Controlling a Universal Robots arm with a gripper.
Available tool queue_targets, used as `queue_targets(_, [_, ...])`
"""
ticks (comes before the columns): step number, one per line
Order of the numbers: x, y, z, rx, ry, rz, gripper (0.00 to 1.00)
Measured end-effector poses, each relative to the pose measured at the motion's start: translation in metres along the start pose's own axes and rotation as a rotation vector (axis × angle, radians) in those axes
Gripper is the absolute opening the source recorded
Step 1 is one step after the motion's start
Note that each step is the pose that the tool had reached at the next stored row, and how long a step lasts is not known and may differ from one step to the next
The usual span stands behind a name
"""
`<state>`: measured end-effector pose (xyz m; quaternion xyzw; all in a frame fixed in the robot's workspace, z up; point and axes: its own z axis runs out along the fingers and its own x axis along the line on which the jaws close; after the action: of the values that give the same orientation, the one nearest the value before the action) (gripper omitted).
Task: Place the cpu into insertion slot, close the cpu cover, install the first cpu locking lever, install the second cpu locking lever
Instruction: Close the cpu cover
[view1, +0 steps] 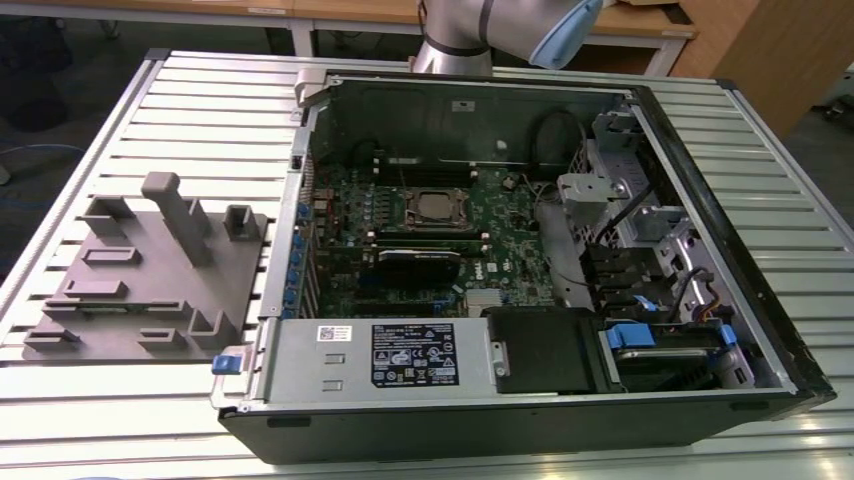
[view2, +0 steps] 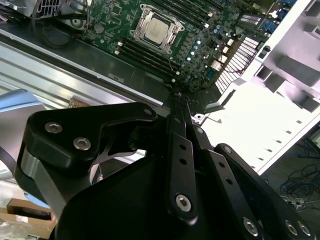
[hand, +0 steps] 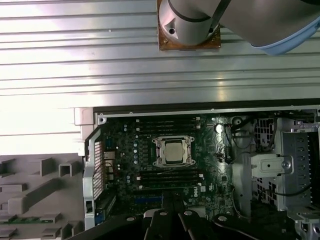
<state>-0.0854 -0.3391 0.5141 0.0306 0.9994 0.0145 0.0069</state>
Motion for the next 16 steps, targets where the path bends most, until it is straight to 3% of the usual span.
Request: queue_targets(16, [0.0001,-0.0002,0.0064,0.0000,0.0000,0.000,0.10])
